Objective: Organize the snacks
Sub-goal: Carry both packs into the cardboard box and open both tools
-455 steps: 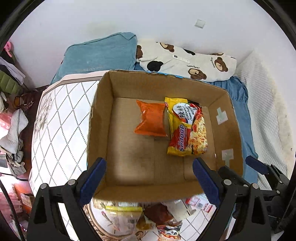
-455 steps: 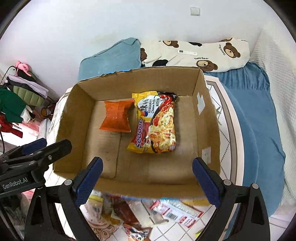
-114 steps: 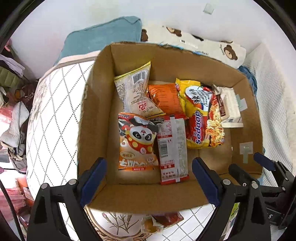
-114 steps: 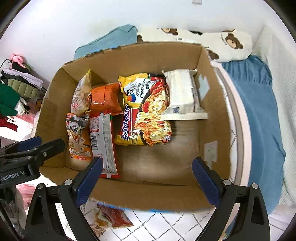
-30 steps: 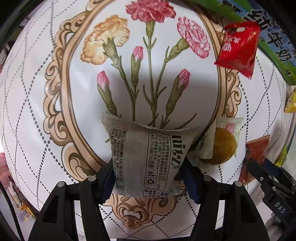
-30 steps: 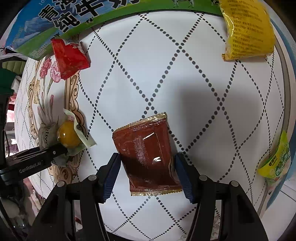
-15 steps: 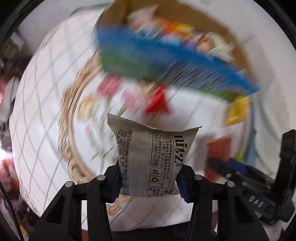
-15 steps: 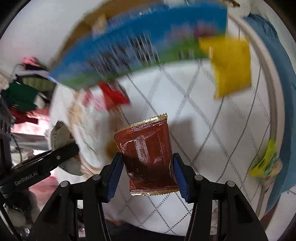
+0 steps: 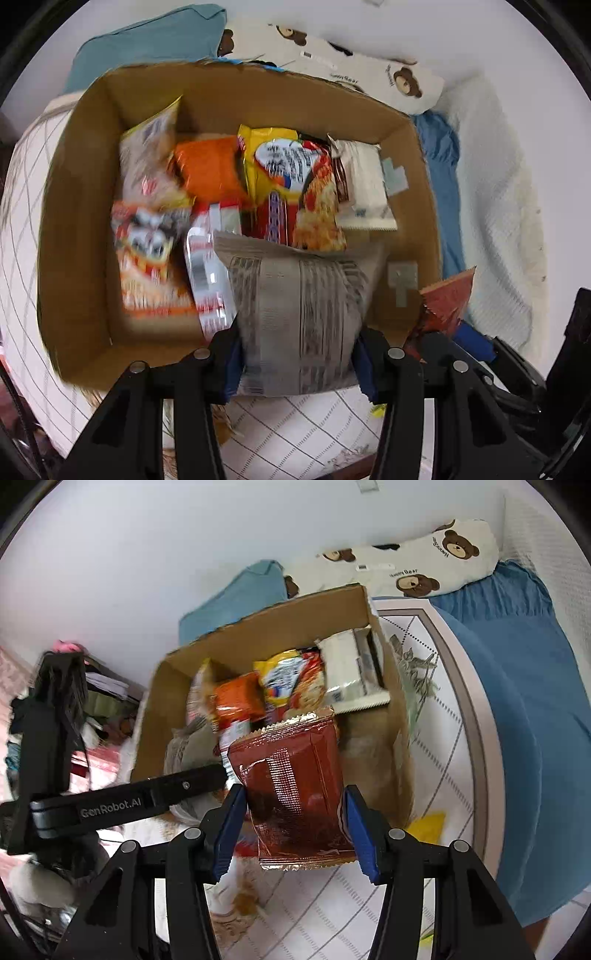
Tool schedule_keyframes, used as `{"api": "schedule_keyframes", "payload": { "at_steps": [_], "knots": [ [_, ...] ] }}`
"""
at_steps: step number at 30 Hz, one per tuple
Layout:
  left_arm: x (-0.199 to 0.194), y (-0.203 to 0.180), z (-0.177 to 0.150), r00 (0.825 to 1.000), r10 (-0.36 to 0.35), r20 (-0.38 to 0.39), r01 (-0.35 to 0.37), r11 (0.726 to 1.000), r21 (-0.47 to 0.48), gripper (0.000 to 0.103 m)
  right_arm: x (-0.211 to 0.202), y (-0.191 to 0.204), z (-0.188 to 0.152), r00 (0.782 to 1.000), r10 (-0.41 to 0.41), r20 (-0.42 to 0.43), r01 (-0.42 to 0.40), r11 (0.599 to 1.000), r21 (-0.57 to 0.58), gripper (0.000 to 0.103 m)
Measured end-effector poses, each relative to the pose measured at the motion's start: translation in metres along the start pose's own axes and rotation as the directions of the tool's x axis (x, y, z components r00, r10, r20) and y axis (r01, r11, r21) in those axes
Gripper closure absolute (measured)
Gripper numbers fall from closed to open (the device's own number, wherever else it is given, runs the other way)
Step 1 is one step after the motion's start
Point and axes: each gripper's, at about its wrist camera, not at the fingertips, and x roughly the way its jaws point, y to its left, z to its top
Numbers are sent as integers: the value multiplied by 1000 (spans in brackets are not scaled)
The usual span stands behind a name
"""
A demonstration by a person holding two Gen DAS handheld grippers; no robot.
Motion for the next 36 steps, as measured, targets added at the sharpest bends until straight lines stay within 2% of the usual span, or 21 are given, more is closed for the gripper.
{"api": "schedule_keyframes", "payload": {
  "at_steps": [4, 9, 10, 11, 12, 15, 17, 19, 21, 23, 28, 36],
  "knots": [
    [12, -7, 22, 999, 40, -37, -39, 999, 33, 56, 16, -13, 22, 998, -25, -62, 25, 1000, 3, 47],
    [28, -7, 34, 995, 71, -71, -69, 997, 38, 56, 35, -22, 27, 991, -43, -124, 43, 999, -5, 46],
    [30, -8, 35, 995, 66, -75, -60, 995, 78, 56, 38, -23, 26, 990, -45, -135, 44, 999, -6, 46],
    [32, -7, 35, 994, 69, -80, -62, 995, 81, 56, 43, -24, 26, 986, -55, -155, 55, 998, -8, 42],
    [33, -7, 34, 994, 70, -88, -62, 994, 85, 56, 45, -25, 26, 985, -61, -163, 61, 998, -7, 32],
    [39, 1, 29, 992, 65, -105, -59, 996, 62, 52, 49, -24, 23, 983, -62, -170, 60, 998, -17, 19],
    [39, 6, 25, 993, 76, -93, -71, 996, 53, 35, 51, -21, 21, 982, -67, -176, 63, 998, -23, 12],
    [35, 10, 23, 993, 92, -69, -88, 995, 50, 29, 50, -17, 20, 981, -90, -172, 85, 996, -34, 6],
    [33, 16, 19, 993, 100, -58, -98, 994, 42, 25, 49, -14, 19, 980, -110, -164, 104, 994, -46, 6],
    [32, 22, 14, 991, 122, -62, -118, 991, 62, 7, 48, -14, 17, 980, -120, -158, 115, 992, -43, 6],
    [25, 33, 7, 983, 181, -25, -179, 982, 59, 7, 46, -12, 13, 977, -157, -144, 152, 987, -46, 5],
    [6, 43, -11, 980, 193, 40, -195, 979, 54, 7, 38, -5, 8, 978, -181, -106, 175, 983, -60, 4]
  ]
}}
